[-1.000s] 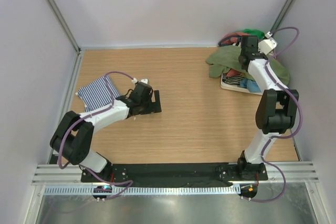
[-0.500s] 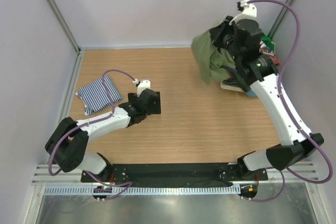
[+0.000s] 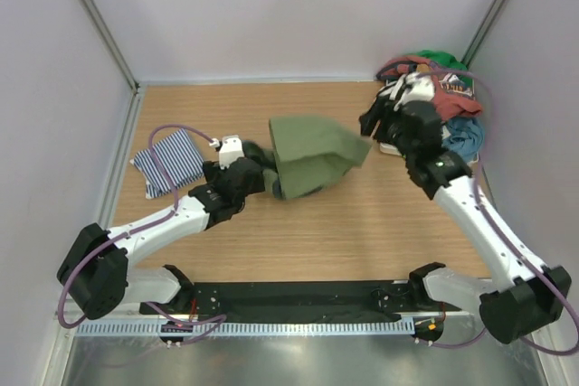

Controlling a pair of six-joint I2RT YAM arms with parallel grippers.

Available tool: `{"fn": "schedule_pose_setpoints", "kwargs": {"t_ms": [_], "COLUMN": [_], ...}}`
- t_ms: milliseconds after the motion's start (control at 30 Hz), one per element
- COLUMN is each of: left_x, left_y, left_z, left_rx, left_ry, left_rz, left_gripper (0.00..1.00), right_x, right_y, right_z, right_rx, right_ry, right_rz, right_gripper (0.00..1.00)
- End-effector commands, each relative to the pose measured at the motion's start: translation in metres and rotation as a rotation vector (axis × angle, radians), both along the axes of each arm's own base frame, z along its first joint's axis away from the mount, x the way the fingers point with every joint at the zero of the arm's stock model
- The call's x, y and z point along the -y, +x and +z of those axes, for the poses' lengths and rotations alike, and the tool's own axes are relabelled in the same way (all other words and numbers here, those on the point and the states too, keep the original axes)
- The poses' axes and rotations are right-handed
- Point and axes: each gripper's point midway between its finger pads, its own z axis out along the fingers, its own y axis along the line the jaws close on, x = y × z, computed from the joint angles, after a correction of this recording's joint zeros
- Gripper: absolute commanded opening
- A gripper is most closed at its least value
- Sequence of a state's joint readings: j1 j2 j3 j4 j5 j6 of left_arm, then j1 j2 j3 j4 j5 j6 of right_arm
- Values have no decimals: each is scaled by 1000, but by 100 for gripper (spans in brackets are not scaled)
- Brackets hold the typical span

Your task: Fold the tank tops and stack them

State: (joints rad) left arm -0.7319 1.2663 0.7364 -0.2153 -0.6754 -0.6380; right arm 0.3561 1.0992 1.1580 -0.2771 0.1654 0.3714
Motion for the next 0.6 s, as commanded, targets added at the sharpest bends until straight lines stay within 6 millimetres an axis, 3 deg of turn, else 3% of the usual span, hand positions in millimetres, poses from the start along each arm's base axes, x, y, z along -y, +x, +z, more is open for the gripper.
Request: {"fn": "schedule_pose_setpoints", "kwargs": {"t_ms": [0, 33, 167, 267, 367, 400, 433, 500, 567], "left_x": [-8, -7, -4, -5, -6, -3, -2, -6, -18], "left_y": [6, 6, 9, 10, 12, 12, 13, 16, 20], "left_z": [10, 8, 7, 5, 3, 0, -2, -11, -21], "left_rx": [56, 48, 37, 29, 22, 9, 2, -36, -74], "left_ry": [-6, 1, 15, 33, 28, 7, -7, -52, -86], "left_rz": [63, 59, 56, 57, 61, 43, 39, 37, 67], "left_gripper": [100, 100, 99, 100, 100, 99, 100, 100, 99], "right_x": [-15, -16, -30, -49, -77, -83, -92, -109, -128], "right_y": [-11, -18, -23, -25, -27, -27, -25, -28, -28], "right_z": [-101, -129, -164, -179, -182, -193, -190, -203, -204], "right_rx": [-185, -233, -307, -353, -362, -390, -382, -407, -400], "right_ry": [2, -3, -4, -17, -55, -76, -87, -132, -136], "right_rz": [74, 93, 174, 265, 361, 377, 395, 428, 481], "right_gripper": [69, 70, 73, 73, 68, 68, 68, 68, 63]}}
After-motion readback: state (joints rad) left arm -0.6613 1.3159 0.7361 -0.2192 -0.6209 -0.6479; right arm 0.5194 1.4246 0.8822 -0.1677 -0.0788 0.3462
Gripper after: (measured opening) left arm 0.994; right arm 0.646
